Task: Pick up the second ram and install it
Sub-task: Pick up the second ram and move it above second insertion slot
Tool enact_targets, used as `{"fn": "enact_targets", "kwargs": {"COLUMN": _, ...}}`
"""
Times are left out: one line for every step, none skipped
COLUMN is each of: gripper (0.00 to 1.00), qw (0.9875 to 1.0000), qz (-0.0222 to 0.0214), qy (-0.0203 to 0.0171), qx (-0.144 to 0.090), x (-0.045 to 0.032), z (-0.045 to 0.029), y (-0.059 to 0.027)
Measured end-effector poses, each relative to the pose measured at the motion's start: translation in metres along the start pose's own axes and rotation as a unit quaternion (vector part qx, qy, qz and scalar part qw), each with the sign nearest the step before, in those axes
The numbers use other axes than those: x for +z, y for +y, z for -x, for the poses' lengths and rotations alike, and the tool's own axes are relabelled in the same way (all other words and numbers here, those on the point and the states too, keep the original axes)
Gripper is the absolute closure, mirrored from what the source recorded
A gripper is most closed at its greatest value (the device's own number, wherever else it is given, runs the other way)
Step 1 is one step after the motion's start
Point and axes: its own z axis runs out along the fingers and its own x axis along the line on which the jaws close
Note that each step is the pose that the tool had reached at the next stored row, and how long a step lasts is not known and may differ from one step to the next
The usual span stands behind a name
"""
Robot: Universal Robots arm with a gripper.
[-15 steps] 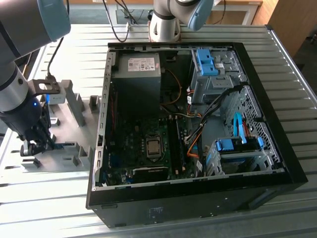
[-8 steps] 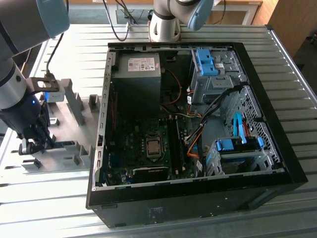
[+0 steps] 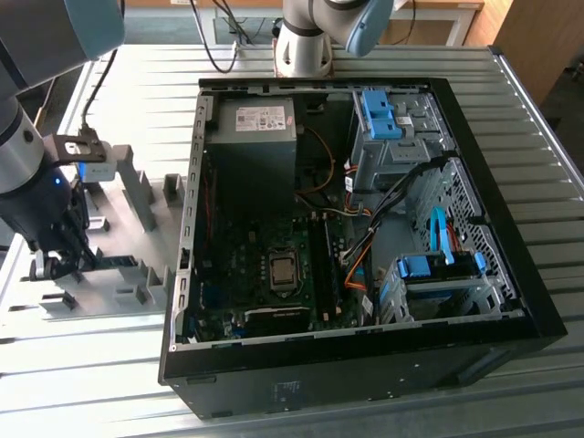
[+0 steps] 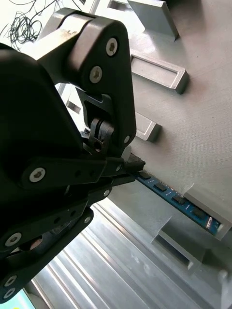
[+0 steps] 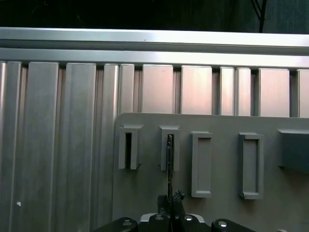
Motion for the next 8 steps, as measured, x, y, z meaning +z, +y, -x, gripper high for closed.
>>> {"fn": "enact_targets", "kwargs": {"gripper": 0.86, "qw": 1.0, "qz": 0.0, "qy": 0.0, "qx": 0.0, "x": -0.0014, "z": 0.0, "y": 0.0}}
{"fn": "enact_targets", "kwargs": {"gripper": 0.86, "qw": 1.0, "qz": 0.0, "qy": 0.0, "qx": 0.0, "x": -0.0029, "z": 0.0, "y": 0.0}}
{"fn": "enact_targets", "kwargs": {"gripper": 0.86, "qw": 1.0, "qz": 0.0, "qy": 0.0, "qx": 0.0, "x": -0.0045, "z": 0.0, "y": 0.0}}
{"fn": "enact_targets", "kwargs": {"gripper": 0.86, "qw": 1.0, "qz": 0.0, "qy": 0.0, "qx": 0.0, "x": -0.006, "z": 0.0, "y": 0.0001}}
{"fn": "enact_targets", "kwargs": {"gripper": 0.86, "qw": 1.0, "qz": 0.0, "qy": 0.0, "qx": 0.0, "x": -0.0073, "z": 0.0001, "y": 0.0001}}
{"fn": "enact_targets", "kwargs": {"gripper": 0.86, "qw": 1.0, "qz": 0.0, "qy": 0.0, "qx": 0.0, "x": -0.0081, "z": 0.0001, "y": 0.0001}}
{"fn": "enact_targets", "kwargs": {"gripper": 0.86, "qw": 1.0, "qz": -0.0001, "qy": -0.0001, "qx": 0.0, "x": -0.0081, "z": 0.0001, "y": 0.0}}
{"fn": "enact_targets", "kwargs": {"gripper": 0.86, "qw": 1.0, "qz": -0.0001, "qy": 0.0, "qx": 0.0, "x": -0.0081, "z": 0.0001, "y": 0.0001}}
